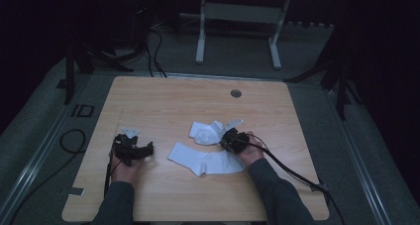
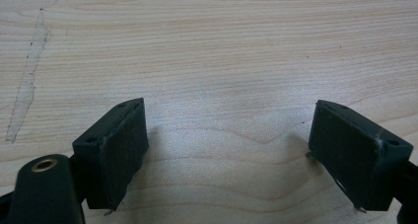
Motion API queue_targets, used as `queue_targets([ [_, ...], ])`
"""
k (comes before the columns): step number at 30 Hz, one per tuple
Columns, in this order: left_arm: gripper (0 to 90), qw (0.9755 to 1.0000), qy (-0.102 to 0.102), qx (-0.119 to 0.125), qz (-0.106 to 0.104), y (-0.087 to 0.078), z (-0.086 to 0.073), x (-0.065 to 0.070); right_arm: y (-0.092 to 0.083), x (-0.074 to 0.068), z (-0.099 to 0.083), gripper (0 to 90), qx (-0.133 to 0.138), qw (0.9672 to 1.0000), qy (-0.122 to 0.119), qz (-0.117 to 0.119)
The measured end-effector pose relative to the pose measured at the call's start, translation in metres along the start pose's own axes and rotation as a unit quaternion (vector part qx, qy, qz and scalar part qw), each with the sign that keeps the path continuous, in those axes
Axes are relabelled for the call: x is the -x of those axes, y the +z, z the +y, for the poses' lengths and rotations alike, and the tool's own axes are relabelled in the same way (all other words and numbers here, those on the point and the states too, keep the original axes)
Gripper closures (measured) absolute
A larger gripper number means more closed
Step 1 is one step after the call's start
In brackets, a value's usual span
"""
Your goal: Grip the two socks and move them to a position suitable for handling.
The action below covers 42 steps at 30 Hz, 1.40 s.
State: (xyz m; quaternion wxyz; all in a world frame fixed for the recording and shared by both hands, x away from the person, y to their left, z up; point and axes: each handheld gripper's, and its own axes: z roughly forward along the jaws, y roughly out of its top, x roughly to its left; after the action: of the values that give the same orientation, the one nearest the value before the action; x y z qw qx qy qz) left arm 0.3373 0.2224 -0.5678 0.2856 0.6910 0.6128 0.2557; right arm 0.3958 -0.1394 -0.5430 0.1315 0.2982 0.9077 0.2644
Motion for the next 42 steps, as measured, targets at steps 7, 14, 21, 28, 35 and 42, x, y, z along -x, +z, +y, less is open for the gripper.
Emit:
queue_targets([
  [7,15.1,1.0,0.0,0.0,0.0,0.0,0.0,0.0,-0.018,-0.006,-0.004,87.1,-0.008,0.9997,-0.022,-0.002],
  [14,15.1,1.0,-0.001,0.001,0.0,0.0,0.0,0.0,-0.024,-0.024,0.028,76.0,0.02,0.9982,-0.056,-0.002],
  [21,15.1,1.0,-0.001,0.002,0.0,0.0,0.0,0.0,-0.002,-0.031,0.053,61.1,0.022,0.9983,-0.053,0.007],
  [28,15.1,1.0,0.0,0.0,0.0,0.0,0.0,0.0,0.02,-0.033,0.058,58.3,-0.003,0.9985,-0.053,-0.012],
  [35,15.1,1.0,0.0,0.001,0.0,0.0,0.0,0.0,0.008,-0.033,0.061,85.9,0.017,0.9973,-0.064,-0.031],
  [42,15.1,1.0,0.0,0.001,0.0,0.0,0.0,0.0,-0.026,-0.015,0.062,84.9,0.052,0.997,-0.043,-0.037],
])
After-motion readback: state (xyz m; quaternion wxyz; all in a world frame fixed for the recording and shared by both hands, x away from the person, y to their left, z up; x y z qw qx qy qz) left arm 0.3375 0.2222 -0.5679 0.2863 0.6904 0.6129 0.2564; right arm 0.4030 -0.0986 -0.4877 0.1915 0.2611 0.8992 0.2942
